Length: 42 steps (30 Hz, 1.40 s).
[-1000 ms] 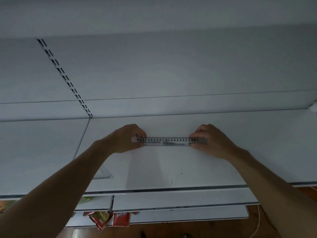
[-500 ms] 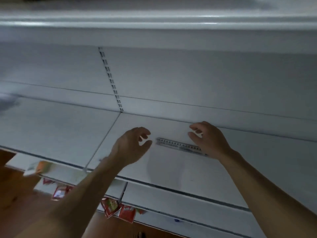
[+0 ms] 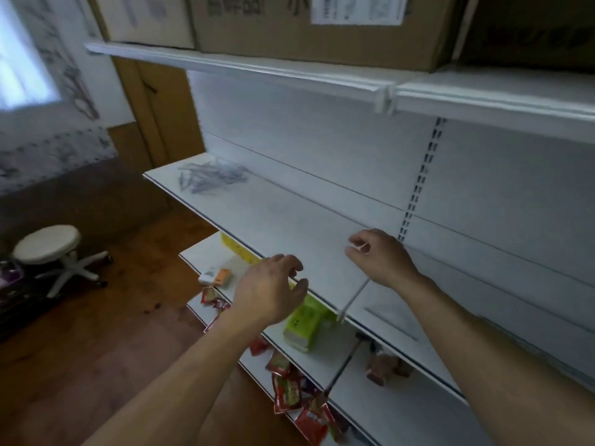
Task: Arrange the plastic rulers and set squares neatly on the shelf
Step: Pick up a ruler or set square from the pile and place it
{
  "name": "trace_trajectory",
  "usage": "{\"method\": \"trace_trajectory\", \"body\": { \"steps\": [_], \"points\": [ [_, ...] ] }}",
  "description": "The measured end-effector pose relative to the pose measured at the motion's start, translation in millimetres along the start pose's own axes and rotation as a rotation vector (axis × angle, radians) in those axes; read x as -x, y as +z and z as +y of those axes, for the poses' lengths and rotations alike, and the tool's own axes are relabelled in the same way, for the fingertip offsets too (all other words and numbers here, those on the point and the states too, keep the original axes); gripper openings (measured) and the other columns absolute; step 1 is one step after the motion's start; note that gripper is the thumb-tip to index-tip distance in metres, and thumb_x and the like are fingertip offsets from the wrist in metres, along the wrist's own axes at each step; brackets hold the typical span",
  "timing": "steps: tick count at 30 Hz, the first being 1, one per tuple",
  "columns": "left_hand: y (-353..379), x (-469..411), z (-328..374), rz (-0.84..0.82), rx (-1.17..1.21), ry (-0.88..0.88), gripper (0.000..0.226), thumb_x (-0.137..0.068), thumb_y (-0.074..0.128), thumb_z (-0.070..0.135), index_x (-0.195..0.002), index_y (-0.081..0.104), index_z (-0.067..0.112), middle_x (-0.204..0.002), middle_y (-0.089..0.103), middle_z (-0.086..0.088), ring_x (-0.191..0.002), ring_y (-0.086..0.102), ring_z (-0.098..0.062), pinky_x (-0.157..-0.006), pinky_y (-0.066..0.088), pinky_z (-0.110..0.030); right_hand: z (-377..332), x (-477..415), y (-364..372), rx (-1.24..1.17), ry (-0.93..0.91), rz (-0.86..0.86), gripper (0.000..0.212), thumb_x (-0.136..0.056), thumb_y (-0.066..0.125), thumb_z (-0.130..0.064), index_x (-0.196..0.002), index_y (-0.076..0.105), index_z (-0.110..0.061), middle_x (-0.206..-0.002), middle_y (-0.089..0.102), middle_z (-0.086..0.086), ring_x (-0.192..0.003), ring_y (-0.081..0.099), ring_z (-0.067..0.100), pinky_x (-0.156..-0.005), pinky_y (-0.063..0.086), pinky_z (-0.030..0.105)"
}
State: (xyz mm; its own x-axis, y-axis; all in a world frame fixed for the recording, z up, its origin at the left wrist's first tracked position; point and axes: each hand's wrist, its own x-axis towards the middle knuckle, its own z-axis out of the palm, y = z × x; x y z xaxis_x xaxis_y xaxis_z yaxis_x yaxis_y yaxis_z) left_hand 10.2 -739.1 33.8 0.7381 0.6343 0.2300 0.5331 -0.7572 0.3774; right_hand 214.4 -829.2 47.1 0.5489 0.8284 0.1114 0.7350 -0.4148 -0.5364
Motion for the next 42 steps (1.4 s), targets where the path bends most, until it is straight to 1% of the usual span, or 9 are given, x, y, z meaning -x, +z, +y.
{"method": "trace_trajectory", "body": {
  "steps": [4, 7, 13, 23, 27, 31, 35, 37, 42],
  "points": [
    [-47.3, 10.5, -95.5, 0.033, -0.049, -0.111, 0.032, -0.087, 0.053, 0.044, -0.114, 0.060, 0.028, -0.106, 0.062, 0.011, -0.097, 0.059, -0.015, -0.080, 0.049, -0.031, -94.7, -38.7, 59.4, -0.003, -0.066, -0.035, 0.033, -0.088, 0.060, -0.036, -0.116, 0.064, -0.019, -0.120, 0.061, 0.001, -0.103, 0.060, 0.018, -0.089, 0.043, 0.026],
    [-76.8, 15.4, -156.9, 0.048, -0.072, -0.161, 0.031, -0.087, 0.052, 0.044, -0.114, 0.059, 0.029, -0.106, 0.062, 0.013, -0.097, 0.058, -0.012, -0.076, 0.046, -0.028, -156.0, -62.4, 94.8, -0.014, -0.095, -0.050, 0.032, -0.087, 0.060, -0.034, -0.115, 0.065, -0.018, -0.120, 0.061, 0.002, -0.105, 0.059, 0.019, -0.091, 0.043, 0.027],
    [-101.1, -1.5, -238.0, 0.050, -0.047, -0.234, 0.033, -0.087, 0.053, 0.044, -0.115, 0.060, 0.029, -0.106, 0.063, 0.013, -0.096, 0.058, -0.010, -0.076, 0.049, -0.028, -221.7, -114.7, 147.2, 0.016, -0.119, -0.104, 0.032, -0.087, 0.060, -0.036, -0.114, 0.065, -0.020, -0.119, 0.061, 0.000, -0.103, 0.060, 0.018, -0.087, 0.043, 0.026],
    [-102.7, -118.2, -347.2, 0.048, -0.096, -0.191, 0.029, -0.089, 0.052, 0.046, -0.114, 0.059, 0.032, -0.105, 0.061, 0.015, -0.094, 0.057, -0.008, -0.074, 0.051, -0.028, -256.0, -263.7, 218.1, -0.008, -0.115, -0.098, 0.034, -0.090, 0.058, -0.036, -0.119, 0.062, -0.019, -0.122, 0.060, -0.001, -0.105, 0.059, 0.016, -0.084, 0.041, 0.024],
    [-108.4, -185.0, -388.3, 0.008, -0.099, -0.160, 0.030, -0.089, 0.051, 0.045, -0.113, 0.061, 0.031, -0.104, 0.063, 0.013, -0.091, 0.057, -0.008, -0.073, 0.052, -0.027, -262.1, -329.1, 238.3, -0.023, -0.068, -0.105, 0.034, -0.089, 0.058, -0.036, -0.119, 0.063, -0.019, -0.123, 0.061, 0.000, -0.108, 0.058, 0.018, -0.085, 0.041, 0.024],
    [-105.6, -239.9, -422.4, -0.024, -0.061, -0.159, 0.030, -0.090, 0.052, 0.044, -0.116, 0.060, 0.029, -0.109, 0.063, 0.011, -0.094, 0.058, -0.009, -0.076, 0.055, -0.027, -266.4, -380.9, 253.6, -0.030, -0.028, -0.105, 0.034, -0.089, 0.057, -0.034, -0.119, 0.062, -0.019, -0.122, 0.061, 0.001, -0.108, 0.058, 0.019, -0.087, 0.043, 0.027],
    [-96.6, -286.0, -445.6, -0.089, -0.009, -0.103, 0.031, -0.092, 0.053, 0.044, -0.118, 0.059, 0.028, -0.112, 0.063, 0.010, -0.092, 0.059, -0.008, -0.071, 0.053, -0.021, -259.5, -415.8, 272.6, -0.022, 0.060, -0.124, 0.033, -0.085, 0.059, -0.035, -0.115, 0.063, -0.022, -0.121, 0.060, 0.000, -0.105, 0.058, 0.019, -0.081, 0.041, 0.024],
    [-92.7, -311.4, -458.0, -0.112, 0.025, -0.065, 0.032, -0.093, 0.053, 0.043, -0.119, 0.059, 0.025, -0.113, 0.063, 0.008, -0.093, 0.059, -0.009, -0.072, 0.051, -0.020, -255.9, -433.0, 280.6, -0.019, 0.108, -0.104, 0.033, -0.085, 0.059, -0.035, -0.115, 0.064, -0.024, -0.121, 0.060, 0.001, -0.106, 0.058, 0.020, -0.084, 0.043, 0.026],
    [-80.0, -367.3, -490.4, -0.218, 0.094, 0.048, 0.032, -0.093, 0.055, 0.040, -0.120, 0.060, 0.024, -0.114, 0.064, 0.007, -0.095, 0.060, -0.011, -0.076, 0.053, -0.020, -251.5, -455.4, 301.6, 0.025, 0.259, 0.002, 0.039, -0.086, 0.057, -0.032, -0.125, 0.058, -0.026, -0.132, 0.053, 0.002, -0.121, 0.048, 0.021, -0.096, 0.042, 0.032]
  ]
}}
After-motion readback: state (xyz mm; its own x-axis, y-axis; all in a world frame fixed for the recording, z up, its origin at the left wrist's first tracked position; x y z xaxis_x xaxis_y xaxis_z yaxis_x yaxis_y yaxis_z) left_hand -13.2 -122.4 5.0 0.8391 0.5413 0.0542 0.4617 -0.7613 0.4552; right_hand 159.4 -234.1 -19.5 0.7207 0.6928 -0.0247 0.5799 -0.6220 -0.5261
